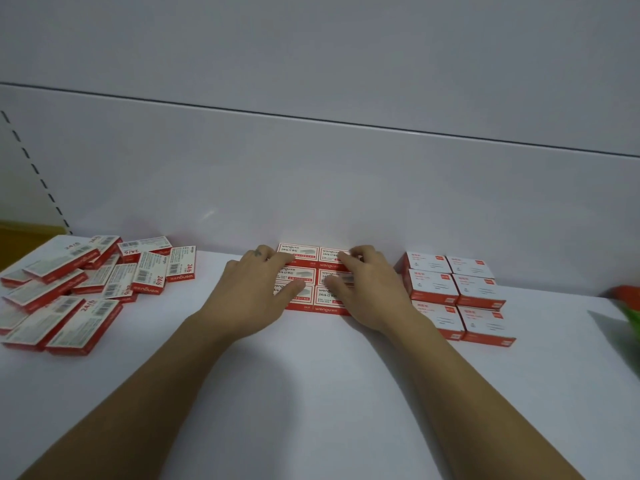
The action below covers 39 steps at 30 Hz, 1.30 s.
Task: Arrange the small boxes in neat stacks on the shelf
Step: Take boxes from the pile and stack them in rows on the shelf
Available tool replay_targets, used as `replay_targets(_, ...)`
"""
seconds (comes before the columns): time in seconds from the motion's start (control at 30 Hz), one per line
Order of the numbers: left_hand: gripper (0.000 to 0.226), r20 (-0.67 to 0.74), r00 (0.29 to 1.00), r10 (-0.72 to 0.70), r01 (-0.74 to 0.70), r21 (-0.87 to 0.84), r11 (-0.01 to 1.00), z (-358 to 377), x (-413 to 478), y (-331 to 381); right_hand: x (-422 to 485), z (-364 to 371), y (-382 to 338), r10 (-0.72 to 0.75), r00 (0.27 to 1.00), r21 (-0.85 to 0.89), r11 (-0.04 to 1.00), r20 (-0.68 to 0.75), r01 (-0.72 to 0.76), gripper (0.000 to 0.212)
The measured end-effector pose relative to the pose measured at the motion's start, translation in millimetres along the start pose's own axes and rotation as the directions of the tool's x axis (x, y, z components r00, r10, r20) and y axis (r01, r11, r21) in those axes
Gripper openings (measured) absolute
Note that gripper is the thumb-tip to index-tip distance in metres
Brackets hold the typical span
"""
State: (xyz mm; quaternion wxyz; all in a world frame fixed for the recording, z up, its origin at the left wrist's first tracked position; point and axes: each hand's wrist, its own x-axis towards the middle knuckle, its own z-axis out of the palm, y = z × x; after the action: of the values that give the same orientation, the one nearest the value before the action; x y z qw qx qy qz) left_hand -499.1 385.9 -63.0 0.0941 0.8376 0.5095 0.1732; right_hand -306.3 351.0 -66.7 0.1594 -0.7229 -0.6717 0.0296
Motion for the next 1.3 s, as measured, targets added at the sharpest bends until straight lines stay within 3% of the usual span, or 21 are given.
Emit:
replay_targets(0.27,0.052,-0.064,0.998,0.024,-0.017,0.095,0.995,-13,-6,6,-11,-19,-9,0.021,0.992,0.057,0.998,-0.124,-0.014,0.065)
replay_targets(0.5,0.05,-0.108,0.994,0.035,-0.022,0.125,0.992,-39,-16,12,-19,-35,-34,-0.089,0.984,0.042,0.994,-0.157,0.097,0.067)
replay_targets(0.7,0.05,-0.137,0.978,-0.155,0.174,0.135,0.976,-58,-50,-37,-17,-26,-79,-0.253,0.962,0.033,0.966,-0.105,0.258,0.059)
replay_targets(0.97,0.056,-0.227,0.873,-0.431,0.47,0.156,0.869,-71,-96,-91,-17,2,-147,-0.427,0.904,0.031,0.904,0.01,0.426,0.062)
replay_targets(1.3,0.06,-0.262,0.833,-0.487,0.533,0.147,0.833,-53,-87,-98,-17,32,-174,-0.412,0.911,0.024,0.911,-0.003,0.412,0.058)
